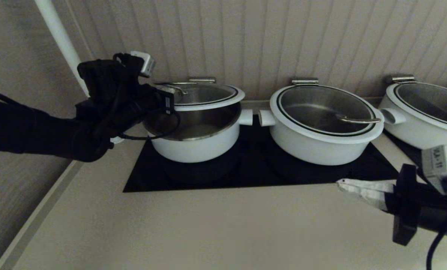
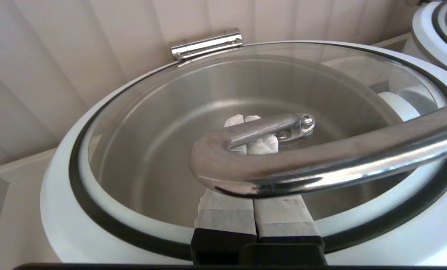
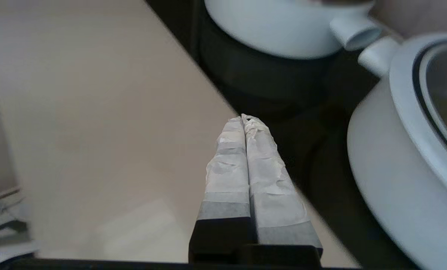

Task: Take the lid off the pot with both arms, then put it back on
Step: Hold the pot lid with the right arm

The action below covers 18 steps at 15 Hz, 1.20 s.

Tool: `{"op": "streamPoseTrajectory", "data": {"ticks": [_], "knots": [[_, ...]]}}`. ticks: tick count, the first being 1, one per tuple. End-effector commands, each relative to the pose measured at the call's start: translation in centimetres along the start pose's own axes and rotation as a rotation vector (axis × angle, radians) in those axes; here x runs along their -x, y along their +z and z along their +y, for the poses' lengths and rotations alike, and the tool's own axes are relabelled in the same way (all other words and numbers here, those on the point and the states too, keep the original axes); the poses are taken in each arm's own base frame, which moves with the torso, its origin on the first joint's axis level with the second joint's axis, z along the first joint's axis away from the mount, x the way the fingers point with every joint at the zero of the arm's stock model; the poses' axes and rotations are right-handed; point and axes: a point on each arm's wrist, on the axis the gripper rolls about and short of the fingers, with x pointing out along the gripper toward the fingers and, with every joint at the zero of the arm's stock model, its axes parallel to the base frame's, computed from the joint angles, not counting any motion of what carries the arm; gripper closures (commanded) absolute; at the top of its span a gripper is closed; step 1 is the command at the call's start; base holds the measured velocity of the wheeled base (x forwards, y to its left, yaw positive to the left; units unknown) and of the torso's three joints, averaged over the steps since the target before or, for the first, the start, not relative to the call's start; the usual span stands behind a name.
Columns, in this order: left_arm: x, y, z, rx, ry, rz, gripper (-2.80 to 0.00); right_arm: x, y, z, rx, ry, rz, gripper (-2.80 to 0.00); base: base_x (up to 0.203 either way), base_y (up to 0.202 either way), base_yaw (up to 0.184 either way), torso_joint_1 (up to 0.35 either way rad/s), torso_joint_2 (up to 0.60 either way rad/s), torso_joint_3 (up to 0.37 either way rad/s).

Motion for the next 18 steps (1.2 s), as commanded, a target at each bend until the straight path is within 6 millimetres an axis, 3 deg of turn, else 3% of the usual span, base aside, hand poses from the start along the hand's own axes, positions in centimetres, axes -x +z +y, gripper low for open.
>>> {"op": "streamPoseTrajectory", "data": {"ticks": [1, 9, 18], "knots": [[-0.3, 0.0, 0.0, -0.001, 0.0, -0.007, 0.0, -2.1, -0.4, -1.0, -0.017, 0.034, 0.011, 0.0, 0.0, 0.0, 0.0, 0.0, 0.0, 0.0], [-0.5, -0.2, 0.0, -0.001, 0.001, -0.003, 0.0, -7.5, 0.8, -1.7, 0.025, 0.139, -0.062, 0.0, 0.0, 0.0, 0.0, 0.0, 0.0, 0.0], [-0.6, -0.4, 0.0, 0.0, 0.001, 0.001, 0.0, -11.0, 1.1, -2.5, 0.076, 0.151, -0.135, 0.0, 0.0, 0.0, 0.0, 0.0, 0.0, 0.0]]}}
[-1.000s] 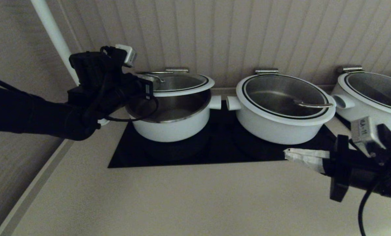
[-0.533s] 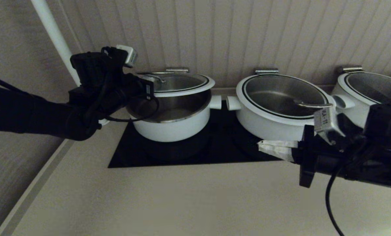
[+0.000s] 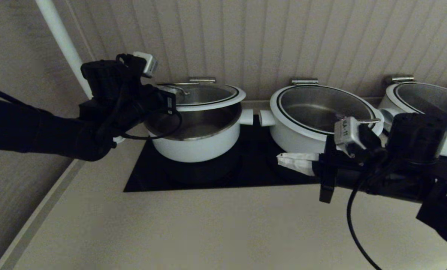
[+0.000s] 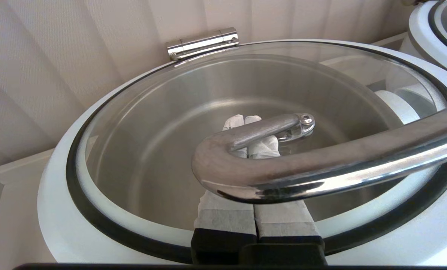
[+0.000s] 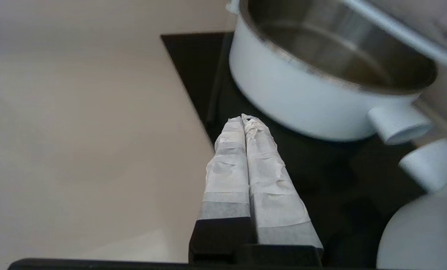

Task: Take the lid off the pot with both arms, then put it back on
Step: Hold the pot lid with the right arm

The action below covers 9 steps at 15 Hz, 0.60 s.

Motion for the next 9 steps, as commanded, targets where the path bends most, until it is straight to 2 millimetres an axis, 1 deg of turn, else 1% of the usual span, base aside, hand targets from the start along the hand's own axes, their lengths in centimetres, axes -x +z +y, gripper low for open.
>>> {"op": "streamPoseTrajectory", "data": {"ticks": [1, 4, 9], "knots": [[-0.1, -0.1, 0.0, 0.0, 0.0, 0.0, 0.0, -1.2, -0.7, -0.7, 0.013, -0.003, -0.015, 0.0, 0.0, 0.0, 0.0, 0.0, 0.0, 0.0], [-0.1, -0.2, 0.0, 0.002, 0.0, 0.002, 0.0, -2.4, -0.5, -1.2, 0.006, -0.005, -0.052, 0.0, 0.0, 0.0, 0.0, 0.0, 0.0, 0.0], [-0.1, -0.2, 0.0, 0.004, 0.0, 0.0, 0.0, -4.0, -1.3, -1.8, 0.013, -0.003, -0.067, 0.0, 0.0, 0.0, 0.0, 0.0, 0.0, 0.0]]}}
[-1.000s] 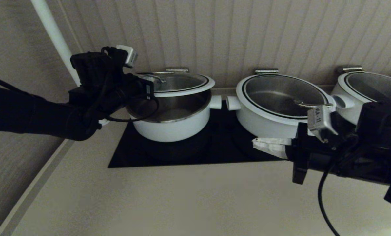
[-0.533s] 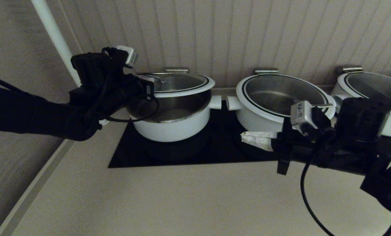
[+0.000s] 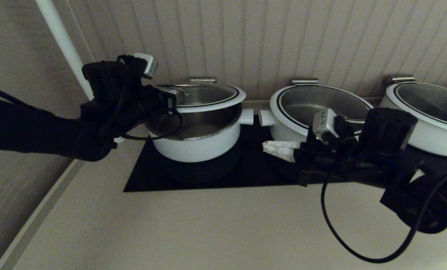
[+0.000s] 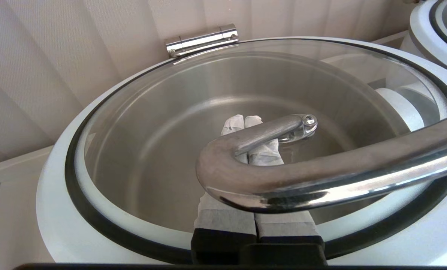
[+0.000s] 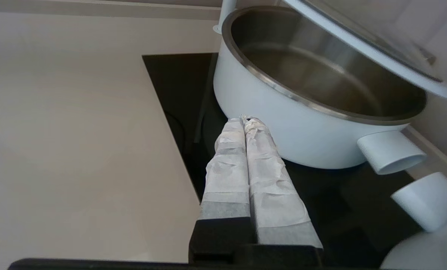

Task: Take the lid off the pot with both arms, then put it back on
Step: Hold the pot lid with the right arm

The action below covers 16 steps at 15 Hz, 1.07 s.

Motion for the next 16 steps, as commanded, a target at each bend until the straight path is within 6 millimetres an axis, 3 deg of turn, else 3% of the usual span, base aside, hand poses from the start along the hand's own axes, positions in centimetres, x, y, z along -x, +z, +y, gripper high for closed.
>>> {"op": "streamPoseTrajectory", "data": {"ticks": [1, 6, 16], "knots": [[0.0, 0.0, 0.0, -0.001, 0.0, -0.004, 0.0, -0.8, -0.6, -0.1, -0.001, 0.013, -0.002, 0.0, 0.0, 0.0, 0.0, 0.0, 0.0, 0.0], [0.1, 0.1, 0.1, 0.001, 0.003, -0.006, 0.0, -3.3, -1.3, -0.2, -0.004, 0.014, -0.082, 0.0, 0.0, 0.0, 0.0, 0.0, 0.0, 0.0], [0.1, 0.1, 0.3, 0.0, 0.01, -0.005, 0.0, -6.0, -1.9, -1.1, -0.019, -0.016, -0.113, 0.0, 0.0, 0.0, 0.0, 0.0, 0.0, 0.0]]}}
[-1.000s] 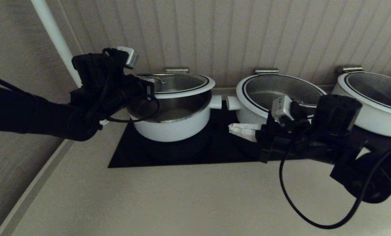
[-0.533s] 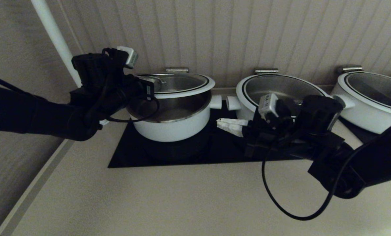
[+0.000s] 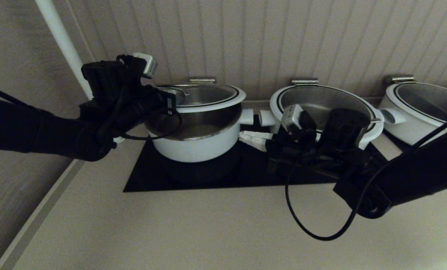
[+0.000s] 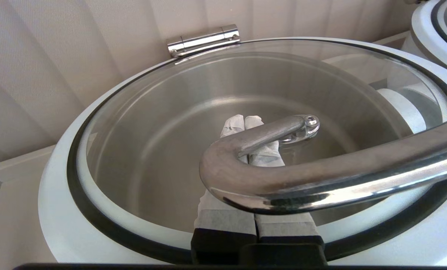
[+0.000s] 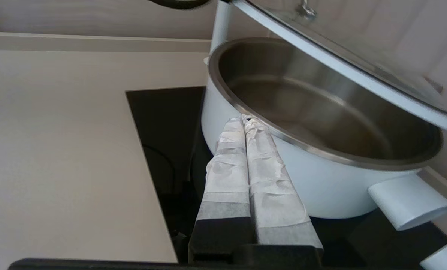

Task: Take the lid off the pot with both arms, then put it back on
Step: Hold the pot lid with the right arm

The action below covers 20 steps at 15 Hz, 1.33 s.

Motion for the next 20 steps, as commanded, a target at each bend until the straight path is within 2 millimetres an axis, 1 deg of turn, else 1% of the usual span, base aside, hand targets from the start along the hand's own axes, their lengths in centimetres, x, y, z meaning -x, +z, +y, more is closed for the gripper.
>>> {"op": "streamPoseTrajectory", "data": {"ticks": [1, 4, 9, 14, 18, 20], "knots": [[0.0, 0.0, 0.0, -0.001, -0.001, -0.003, 0.0, -0.4, -0.5, -0.1, -0.006, 0.002, 0.0, 0.0, 0.0, 0.0, 0.0, 0.0, 0.0, 0.0], [0.0, 0.0, 0.0, 0.0, 0.001, -0.003, 0.0, -0.9, -1.0, -0.4, -0.021, -0.013, 0.001, 0.0, 0.0, 0.0, 0.0, 0.0, 0.0, 0.0], [0.0, 0.0, 0.0, -0.001, 0.001, -0.003, 0.0, -2.1, -1.0, -1.3, -0.036, -0.043, -0.025, 0.0, 0.0, 0.0, 0.0, 0.0, 0.0, 0.0], [0.0, -0.1, 0.0, -0.001, 0.001, -0.002, 0.0, -2.6, -1.5, -1.5, -0.068, -0.062, -0.03, 0.0, 0.0, 0.0, 0.0, 0.0, 0.0, 0.0], [0.0, -0.1, 0.0, 0.0, 0.0, 0.0, 0.0, -3.2, -1.6, -1.9, -0.097, -0.076, -0.067, 0.0, 0.0, 0.0, 0.0, 0.0, 0.0, 0.0], [0.0, -0.1, 0.3, -0.001, 0.008, 0.0, 0.0, -3.5, -1.7, -2.1, -0.098, -0.084, -0.073, 0.0, 0.0, 0.0, 0.0, 0.0, 0.0, 0.0]]}}
